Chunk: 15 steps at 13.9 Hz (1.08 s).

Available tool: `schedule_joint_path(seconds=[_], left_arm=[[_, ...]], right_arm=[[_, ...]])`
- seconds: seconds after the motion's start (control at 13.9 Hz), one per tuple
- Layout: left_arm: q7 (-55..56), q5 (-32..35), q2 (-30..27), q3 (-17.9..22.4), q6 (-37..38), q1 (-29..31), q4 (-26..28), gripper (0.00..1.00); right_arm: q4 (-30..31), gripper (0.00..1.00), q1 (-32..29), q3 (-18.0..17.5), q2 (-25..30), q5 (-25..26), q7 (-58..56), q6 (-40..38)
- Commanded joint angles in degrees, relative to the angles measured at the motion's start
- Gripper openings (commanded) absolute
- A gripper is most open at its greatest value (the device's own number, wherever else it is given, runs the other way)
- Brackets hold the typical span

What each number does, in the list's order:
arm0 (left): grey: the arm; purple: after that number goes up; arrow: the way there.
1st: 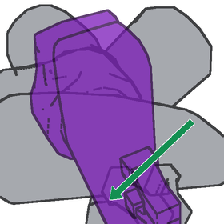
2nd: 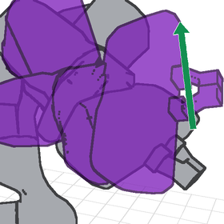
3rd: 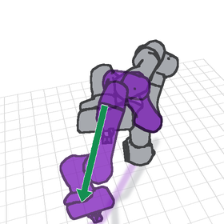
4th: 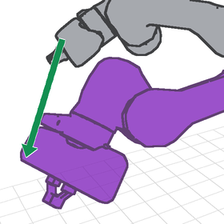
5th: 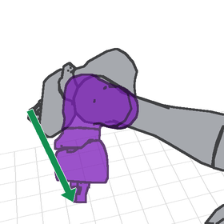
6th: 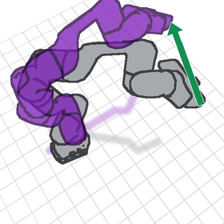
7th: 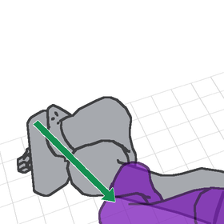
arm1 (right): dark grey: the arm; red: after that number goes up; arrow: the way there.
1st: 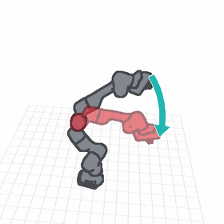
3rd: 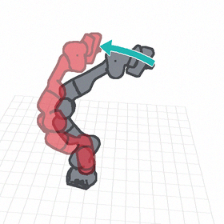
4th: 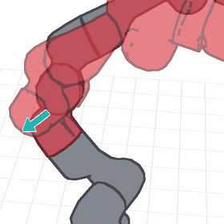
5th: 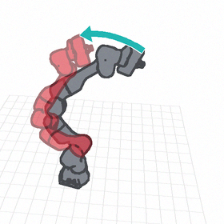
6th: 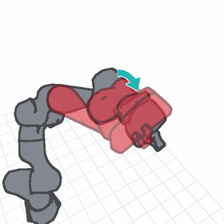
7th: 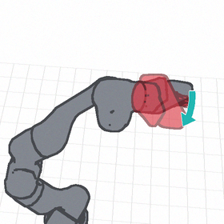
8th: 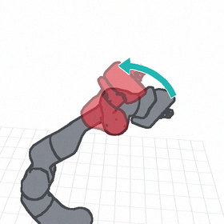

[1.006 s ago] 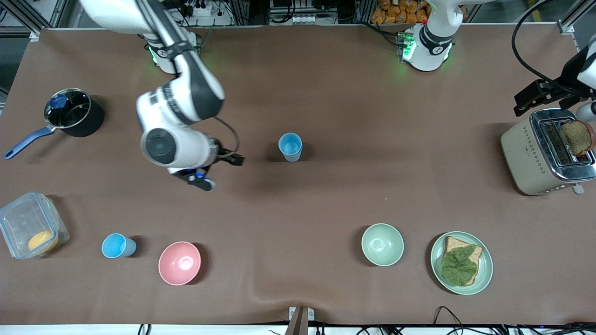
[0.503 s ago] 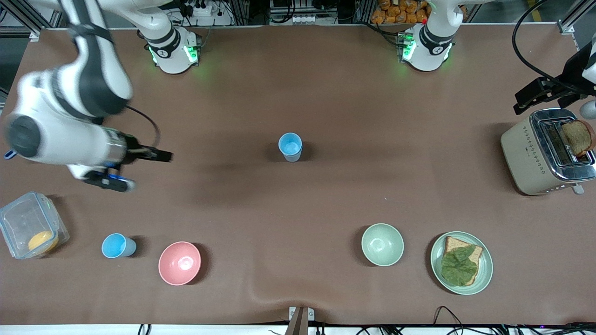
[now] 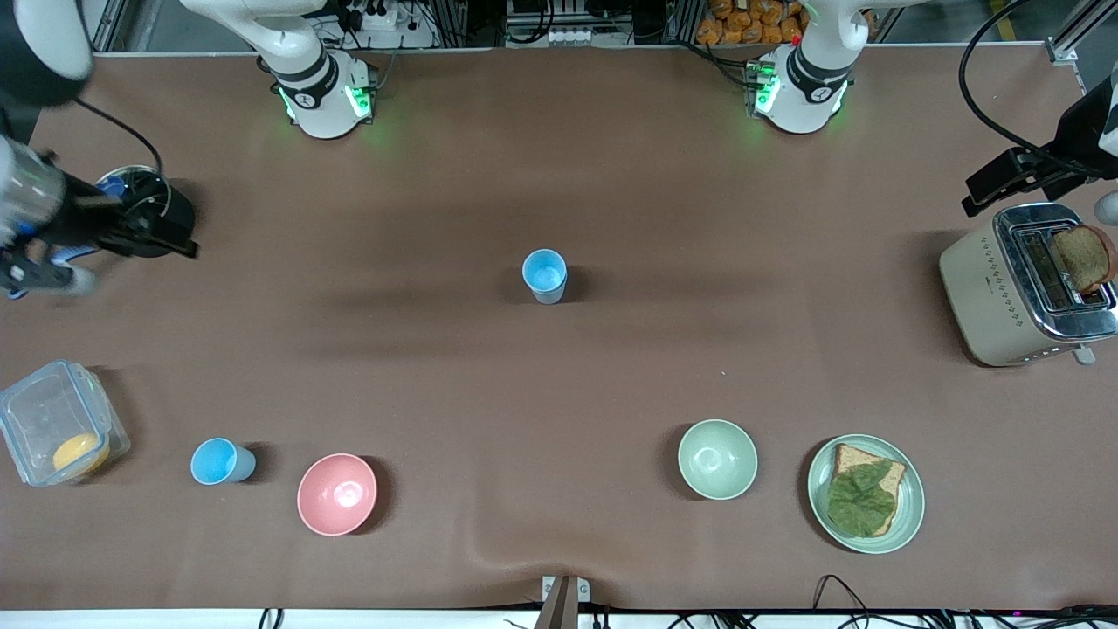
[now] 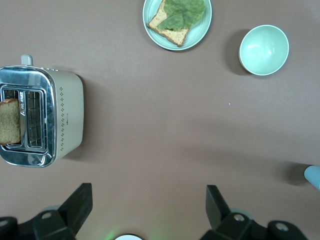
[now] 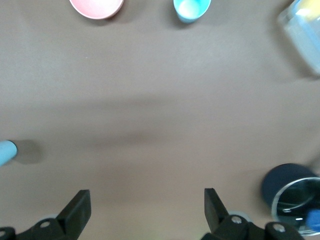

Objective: Stack blue cups with both arms

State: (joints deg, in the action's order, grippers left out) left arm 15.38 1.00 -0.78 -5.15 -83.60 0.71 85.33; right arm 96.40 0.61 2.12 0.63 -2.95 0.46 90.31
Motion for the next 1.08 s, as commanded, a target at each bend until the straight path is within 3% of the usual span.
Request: schedule_joint_path(seconds=[0.0, 0.22, 1.01], left_arm=[[1.06, -0.92, -1.06, 0.49, 0.63, -0.45, 0.45, 1.0], [0.79, -0.48, -0.97, 0.49, 0.63, -0.45, 0.45, 1.0], [-1.13, -0.13, -1.33, 0.49, 1.51, -0.36, 0.28, 1.0]], right_arm=[[0.73, 1.0, -2.45, -1.07, 3.59, 2.32, -4.58, -0.66], [-3.4, 1.0, -3.68, -0.98, 3.5, 3.3, -6.35, -3.99], [-5.08, 1.0, -3.07, -1.07, 2.36, 2.68, -2.48, -4.36]])
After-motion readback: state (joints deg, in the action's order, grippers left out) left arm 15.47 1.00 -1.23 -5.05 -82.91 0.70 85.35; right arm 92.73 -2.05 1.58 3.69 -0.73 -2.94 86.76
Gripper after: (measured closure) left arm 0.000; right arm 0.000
